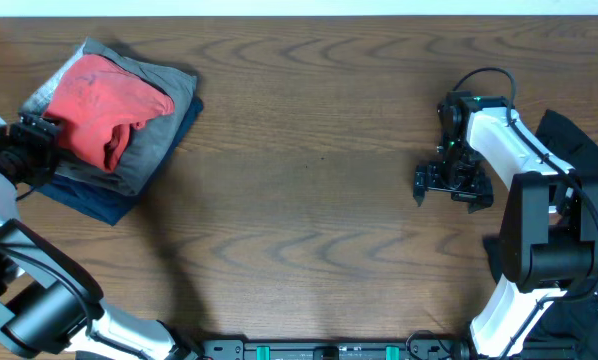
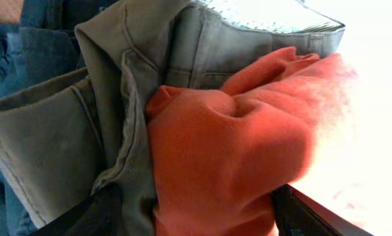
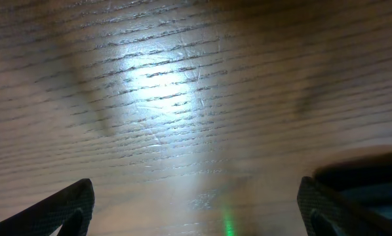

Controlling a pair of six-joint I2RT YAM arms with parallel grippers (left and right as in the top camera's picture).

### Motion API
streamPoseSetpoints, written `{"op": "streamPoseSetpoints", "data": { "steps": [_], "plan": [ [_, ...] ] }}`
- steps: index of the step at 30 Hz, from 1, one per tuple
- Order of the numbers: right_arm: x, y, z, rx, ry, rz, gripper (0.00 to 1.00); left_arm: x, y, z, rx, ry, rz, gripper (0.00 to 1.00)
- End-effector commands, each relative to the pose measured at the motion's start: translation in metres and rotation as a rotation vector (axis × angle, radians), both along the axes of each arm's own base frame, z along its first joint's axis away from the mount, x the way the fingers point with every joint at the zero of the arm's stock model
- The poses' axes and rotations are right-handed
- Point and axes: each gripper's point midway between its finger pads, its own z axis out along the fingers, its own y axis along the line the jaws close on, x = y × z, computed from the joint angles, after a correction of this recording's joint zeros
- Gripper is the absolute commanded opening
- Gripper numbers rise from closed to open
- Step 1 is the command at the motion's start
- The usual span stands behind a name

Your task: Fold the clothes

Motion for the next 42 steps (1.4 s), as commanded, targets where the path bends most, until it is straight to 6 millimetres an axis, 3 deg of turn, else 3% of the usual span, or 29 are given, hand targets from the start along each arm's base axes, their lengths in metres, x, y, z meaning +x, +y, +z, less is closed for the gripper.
{"op": "streamPoseSetpoints", "data": {
  "steps": [1,10,14,19,24,37,42],
  "plan": [
    [0.000,-0.002,0.006,-0.001,-0.017,-0.015,0.97,0.001,0.001,-0.019,-0.013,0.030,-0.004,0.74],
    [-0.001,-0.003,0.006,-0.002,-0.013,-0.014,0.97,-0.004,0.019,-0.021,0.020,0.031,0.038,0.74],
    [-0.001,-0.003,0.006,-0.002,-0.013,-0.014,0.97,-0.002,0.018,-0.019,0.019,0.021,0.032,0.74],
    [-0.002,-0.003,0.006,-0.006,-0.009,-0.013,0.98,0.019,0.003,0.021,-0.044,-0.196,-0.083,0.74],
    [-0.001,-0.005,0.007,-0.013,-0.010,-0.011,0.98,0.014,0.016,0.048,0.016,-0.245,-0.053,0.74],
    [-0.003,-0.005,0.007,-0.013,-0.002,-0.011,0.98,0.018,0.030,0.063,0.107,-0.294,-0.037,0.79],
    [-0.003,-0.005,0.007,-0.013,-0.002,-0.011,0.98,0.029,0.020,0.059,0.111,-0.301,-0.069,0.80]
  ]
}}
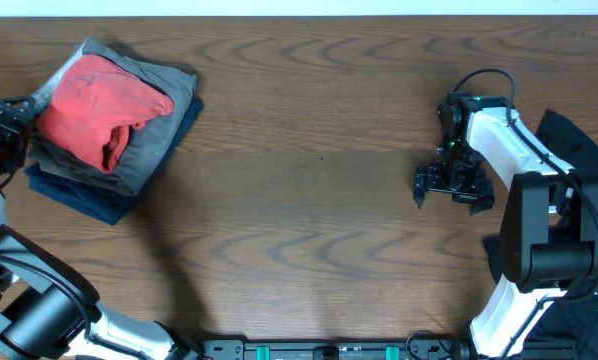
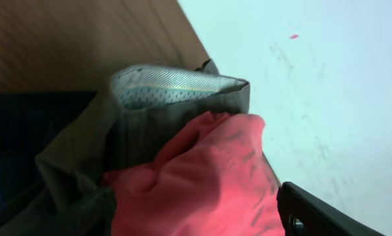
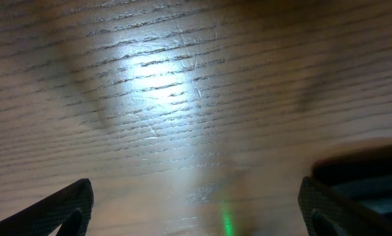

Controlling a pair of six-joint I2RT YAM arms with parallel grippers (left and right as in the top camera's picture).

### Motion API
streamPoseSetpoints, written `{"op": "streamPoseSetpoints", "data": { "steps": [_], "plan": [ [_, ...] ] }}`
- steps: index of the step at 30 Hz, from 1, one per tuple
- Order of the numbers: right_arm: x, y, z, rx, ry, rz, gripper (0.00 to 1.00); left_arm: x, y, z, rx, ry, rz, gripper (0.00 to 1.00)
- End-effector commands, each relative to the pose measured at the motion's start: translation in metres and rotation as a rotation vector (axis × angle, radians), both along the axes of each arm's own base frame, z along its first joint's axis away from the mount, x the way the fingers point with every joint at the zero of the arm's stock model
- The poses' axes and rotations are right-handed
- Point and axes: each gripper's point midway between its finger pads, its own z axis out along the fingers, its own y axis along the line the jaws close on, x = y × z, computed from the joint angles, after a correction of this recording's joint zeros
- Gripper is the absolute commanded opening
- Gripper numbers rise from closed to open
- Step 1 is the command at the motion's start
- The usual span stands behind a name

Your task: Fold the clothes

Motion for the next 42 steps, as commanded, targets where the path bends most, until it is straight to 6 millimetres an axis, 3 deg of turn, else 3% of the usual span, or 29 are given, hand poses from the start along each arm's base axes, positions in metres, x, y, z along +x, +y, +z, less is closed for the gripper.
{"op": "streamPoseSetpoints", "data": {
  "steps": [1,5,13,16,20,24,28,35,39,42],
  "plan": [
    [0.001,-0.004,0.006,-0.011,-0.020,-0.012,0.98,0.010,-0.015,0.000,0.002,-0.004,-0.043,0.80],
    [0.001,-0.004,0.006,-0.011,-0.020,-0.011,0.98,0.009,-0.038,-0.013,-0.050,0.043,-0.102,0.80],
    [0.005,-0.004,0.005,-0.008,-0.037,-0.012,0.98,-0.004,-0.078,0.029,0.065,0.009,-0.236,0.84],
    [0.007,0.000,0.004,0.015,-0.047,-0.018,0.98,-0.005,-0.102,0.039,0.174,0.054,-0.264,0.86],
    [0.010,0.005,0.003,0.040,-0.057,-0.024,0.99,-0.008,-0.143,0.035,0.367,0.197,-0.304,0.88],
    [0.012,0.011,0.003,0.080,-0.066,-0.007,0.99,-0.016,-0.171,0.015,0.548,0.377,-0.340,0.88],
    [0.019,0.030,0.003,0.208,-0.096,0.051,0.99,-0.023,-0.172,0.006,0.743,0.516,-0.307,0.88],
    [0.031,0.033,0.001,0.221,-0.146,0.060,0.99,-0.021,-0.179,0.008,0.910,0.558,-0.343,0.88],
    [0.032,0.035,0.001,0.230,-0.150,0.059,0.99,-0.040,-0.188,0.001,0.969,0.661,-0.390,0.87],
    [0.035,0.041,0.002,0.263,-0.164,0.055,0.99,-0.063,-0.173,0.002,1.050,0.805,-0.308,0.82]
  ]
}}
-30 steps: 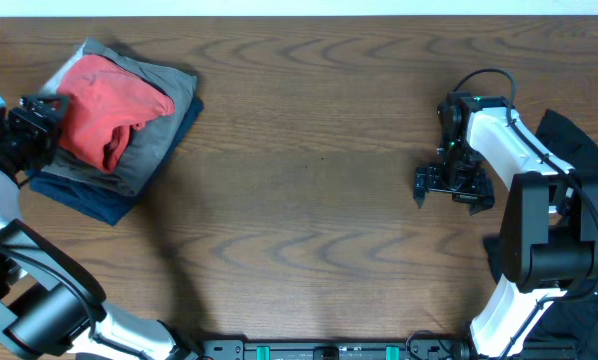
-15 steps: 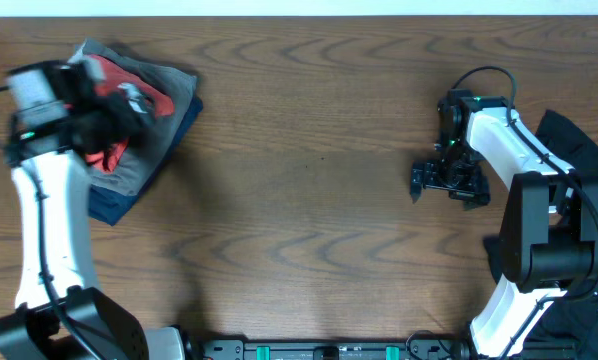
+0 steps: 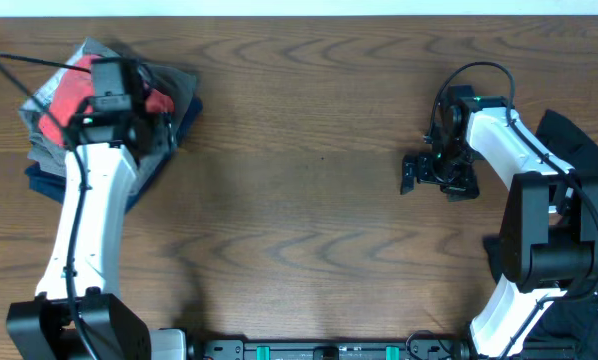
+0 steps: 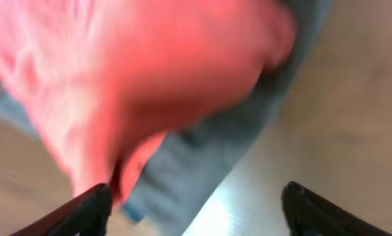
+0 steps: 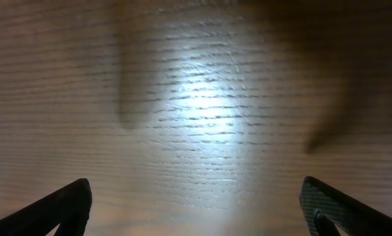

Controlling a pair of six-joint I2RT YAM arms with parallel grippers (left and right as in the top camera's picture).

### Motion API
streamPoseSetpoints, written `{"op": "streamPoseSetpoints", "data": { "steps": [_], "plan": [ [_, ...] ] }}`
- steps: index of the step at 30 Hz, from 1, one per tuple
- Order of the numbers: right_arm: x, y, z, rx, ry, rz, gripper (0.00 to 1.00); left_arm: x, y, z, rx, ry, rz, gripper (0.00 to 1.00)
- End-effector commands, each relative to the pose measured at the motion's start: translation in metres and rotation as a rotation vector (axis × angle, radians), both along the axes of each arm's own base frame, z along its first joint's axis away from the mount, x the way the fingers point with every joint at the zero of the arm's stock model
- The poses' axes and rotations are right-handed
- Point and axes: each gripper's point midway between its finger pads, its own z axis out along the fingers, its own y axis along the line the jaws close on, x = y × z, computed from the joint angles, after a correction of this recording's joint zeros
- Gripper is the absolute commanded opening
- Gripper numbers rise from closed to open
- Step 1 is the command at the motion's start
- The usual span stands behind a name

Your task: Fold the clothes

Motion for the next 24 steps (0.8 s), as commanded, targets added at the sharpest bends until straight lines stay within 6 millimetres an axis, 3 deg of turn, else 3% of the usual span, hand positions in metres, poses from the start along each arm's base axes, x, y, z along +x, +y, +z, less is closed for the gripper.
{"op": "streamPoseSetpoints", "data": {
  "steps": [1,3,6,11,18,24],
  "plan": [
    [0.005,0.009,0.008,0.065,-0.039,0.009,0.99,-0.019,0.030,0.015,0.223,0.039,0.129,0.82],
    [0.008,0.014,0.009,0.097,-0.053,0.027,0.99,-0.032,0.041,0.019,0.281,0.059,0.208,0.82],
    [0.010,0.013,0.008,0.097,-0.061,0.029,0.99,-0.035,0.043,0.017,0.283,0.069,0.218,0.82],
    [0.013,0.014,0.008,0.098,-0.076,0.033,0.99,-0.030,0.052,0.007,0.290,0.085,0.226,0.82],
    [0.013,0.014,0.008,0.100,-0.078,0.047,0.99,-0.018,0.056,-0.025,0.295,0.129,0.215,0.83],
    [0.013,0.014,0.008,0.100,-0.078,0.047,0.99,-0.002,0.057,-0.036,0.295,0.104,0.219,0.83]
  ]
}}
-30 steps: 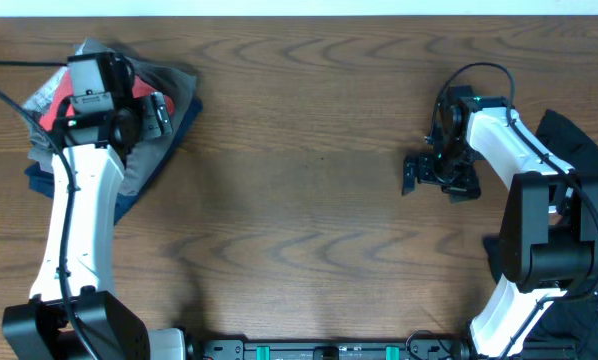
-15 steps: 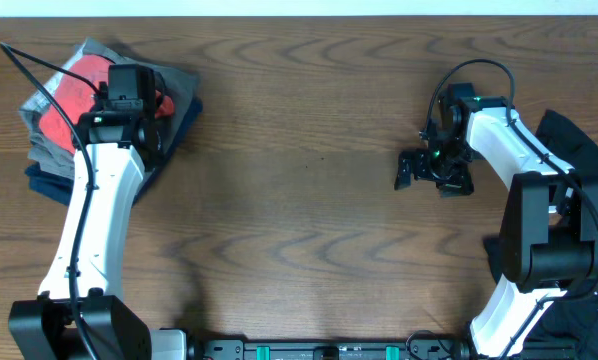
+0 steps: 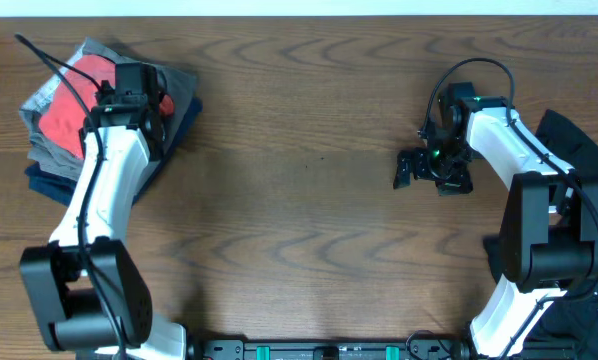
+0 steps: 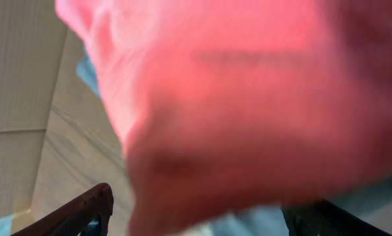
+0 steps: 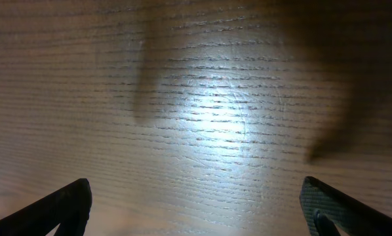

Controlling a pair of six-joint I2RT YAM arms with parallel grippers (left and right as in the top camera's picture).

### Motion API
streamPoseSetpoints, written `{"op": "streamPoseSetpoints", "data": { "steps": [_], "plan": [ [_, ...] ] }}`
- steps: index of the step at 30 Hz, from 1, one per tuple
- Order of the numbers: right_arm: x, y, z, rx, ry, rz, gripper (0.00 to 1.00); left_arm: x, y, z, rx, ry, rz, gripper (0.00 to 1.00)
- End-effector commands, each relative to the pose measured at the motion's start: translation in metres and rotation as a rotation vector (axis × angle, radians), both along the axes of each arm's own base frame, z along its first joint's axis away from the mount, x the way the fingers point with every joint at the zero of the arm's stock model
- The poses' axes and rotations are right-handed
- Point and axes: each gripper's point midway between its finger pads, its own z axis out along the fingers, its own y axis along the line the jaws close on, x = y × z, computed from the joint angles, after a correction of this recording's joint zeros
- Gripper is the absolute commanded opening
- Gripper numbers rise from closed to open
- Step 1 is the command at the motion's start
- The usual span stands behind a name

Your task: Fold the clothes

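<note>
A stack of folded clothes lies at the far left of the table: a red garment [image 3: 64,125] on top, a grey one [image 3: 179,85] under it, a blue one [image 3: 49,183] at the bottom. My left gripper [image 3: 129,85] hangs over the stack's right part. In the left wrist view the blurred red garment [image 4: 235,98] fills the frame just beyond the open left gripper [image 4: 206,210]. My right gripper [image 3: 421,168] hovers open over bare wood at the right, and the right wrist view shows nothing within the right gripper [image 5: 196,203].
The wooden table [image 3: 299,220] stretches between the two arms. A black cloth [image 3: 579,150] lies at the right edge behind the right arm. The table's far edge runs just behind the stack.
My left gripper has shifted a little to the right over the stack, and the red garment now fills its view. The right gripper has edged slightly left and away over the wood.
My left gripper was at the stack's left side, close against the red and grey garments. Then it stood farther left, off the stack. After that the arm reached over the stack from the front, where it stays. The right gripper stayed open over bare wood throughout.
</note>
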Motion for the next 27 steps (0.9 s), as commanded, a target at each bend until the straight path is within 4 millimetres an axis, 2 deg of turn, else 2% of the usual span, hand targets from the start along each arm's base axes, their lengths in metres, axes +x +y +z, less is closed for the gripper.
{"op": "streamPoseSetpoints", "data": {
  "steps": [1,10,21,27],
  "plan": [
    [0.002,0.000,0.007,0.016,-0.023,0.006,0.99,0.002,0.005,-0.003,0.023,-0.004,0.012,0.83],
    [0.001,-0.001,0.007,0.015,-0.018,0.004,0.99,-0.001,0.023,-0.016,0.150,0.074,0.053,0.83],
    [-0.001,-0.001,0.007,0.015,-0.014,0.012,0.99,-0.005,0.040,-0.006,0.257,0.082,0.098,0.82],
    [-0.002,-0.001,0.007,0.016,-0.012,0.022,0.99,-0.006,0.032,-0.027,0.177,0.104,0.075,0.82]
  ]
}}
